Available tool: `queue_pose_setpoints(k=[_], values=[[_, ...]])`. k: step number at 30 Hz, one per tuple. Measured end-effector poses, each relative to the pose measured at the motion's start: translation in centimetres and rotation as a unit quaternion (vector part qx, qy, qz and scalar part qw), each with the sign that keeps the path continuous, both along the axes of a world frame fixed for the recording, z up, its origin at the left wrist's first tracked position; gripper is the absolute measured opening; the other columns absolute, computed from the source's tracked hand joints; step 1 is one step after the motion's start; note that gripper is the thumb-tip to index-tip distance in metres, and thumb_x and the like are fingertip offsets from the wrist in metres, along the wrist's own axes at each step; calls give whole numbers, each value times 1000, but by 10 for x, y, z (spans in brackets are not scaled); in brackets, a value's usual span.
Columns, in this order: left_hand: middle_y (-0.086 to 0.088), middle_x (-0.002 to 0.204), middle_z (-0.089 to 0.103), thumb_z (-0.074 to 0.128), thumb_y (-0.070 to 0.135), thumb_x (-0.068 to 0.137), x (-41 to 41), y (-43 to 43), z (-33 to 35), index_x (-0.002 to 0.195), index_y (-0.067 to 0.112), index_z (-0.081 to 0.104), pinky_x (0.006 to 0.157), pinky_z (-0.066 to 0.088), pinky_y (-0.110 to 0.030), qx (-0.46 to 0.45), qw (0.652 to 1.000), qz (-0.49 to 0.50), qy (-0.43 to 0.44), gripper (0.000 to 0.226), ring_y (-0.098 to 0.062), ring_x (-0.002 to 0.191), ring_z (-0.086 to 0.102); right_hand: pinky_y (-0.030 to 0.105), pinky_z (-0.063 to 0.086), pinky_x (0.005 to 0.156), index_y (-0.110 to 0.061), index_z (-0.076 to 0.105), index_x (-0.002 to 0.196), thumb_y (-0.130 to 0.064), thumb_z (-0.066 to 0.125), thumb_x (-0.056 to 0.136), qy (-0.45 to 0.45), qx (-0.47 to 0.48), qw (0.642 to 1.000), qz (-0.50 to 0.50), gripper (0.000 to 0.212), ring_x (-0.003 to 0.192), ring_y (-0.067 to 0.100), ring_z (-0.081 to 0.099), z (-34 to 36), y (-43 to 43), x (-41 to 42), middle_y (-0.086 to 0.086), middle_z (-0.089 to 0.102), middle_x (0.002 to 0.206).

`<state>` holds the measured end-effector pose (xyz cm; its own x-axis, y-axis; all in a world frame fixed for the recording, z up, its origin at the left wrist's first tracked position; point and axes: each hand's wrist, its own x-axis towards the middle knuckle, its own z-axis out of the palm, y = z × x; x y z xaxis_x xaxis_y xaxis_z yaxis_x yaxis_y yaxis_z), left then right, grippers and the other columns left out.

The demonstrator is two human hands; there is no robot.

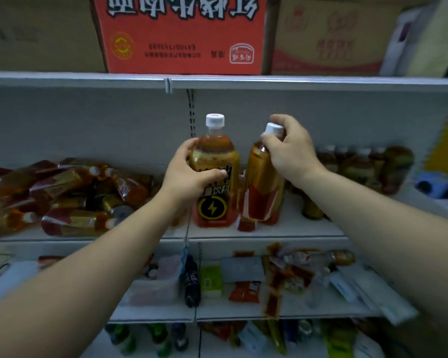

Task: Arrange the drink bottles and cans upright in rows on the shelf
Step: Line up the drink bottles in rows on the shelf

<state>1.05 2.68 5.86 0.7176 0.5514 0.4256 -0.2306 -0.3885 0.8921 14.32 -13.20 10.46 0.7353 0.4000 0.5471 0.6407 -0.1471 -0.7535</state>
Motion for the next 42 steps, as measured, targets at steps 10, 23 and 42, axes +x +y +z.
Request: queue_pose_setpoints(k=[10,23,42], values=[[8,115,61,86,22,61,79,-117,-29,134,27,42,87,53,-31,7,989,-129,66,85,-8,103,61,23,41,85,-17,56,129,-25,66,87,4,-89,987,-132,44,103,17,57,-37,-139,79,-1,59,110],[6,111,63,88,28,58,226,-235,-76,134,24,42,86,52,-35,-53,994,-23,89,89,-12,99,63,27,42,69,-19,53,128,-22,63,89,75,-116,985,-103,40,87,22,57,-88,-258,257,1,56,103],[13,101,67,90,25,52,295,-268,-101,115,42,46,68,52,-16,-46,994,21,101,78,3,88,65,33,44,89,-34,42,126,-50,72,72,93,-160,982,27,64,109,12,52,-172,-279,347,-11,54,116]])
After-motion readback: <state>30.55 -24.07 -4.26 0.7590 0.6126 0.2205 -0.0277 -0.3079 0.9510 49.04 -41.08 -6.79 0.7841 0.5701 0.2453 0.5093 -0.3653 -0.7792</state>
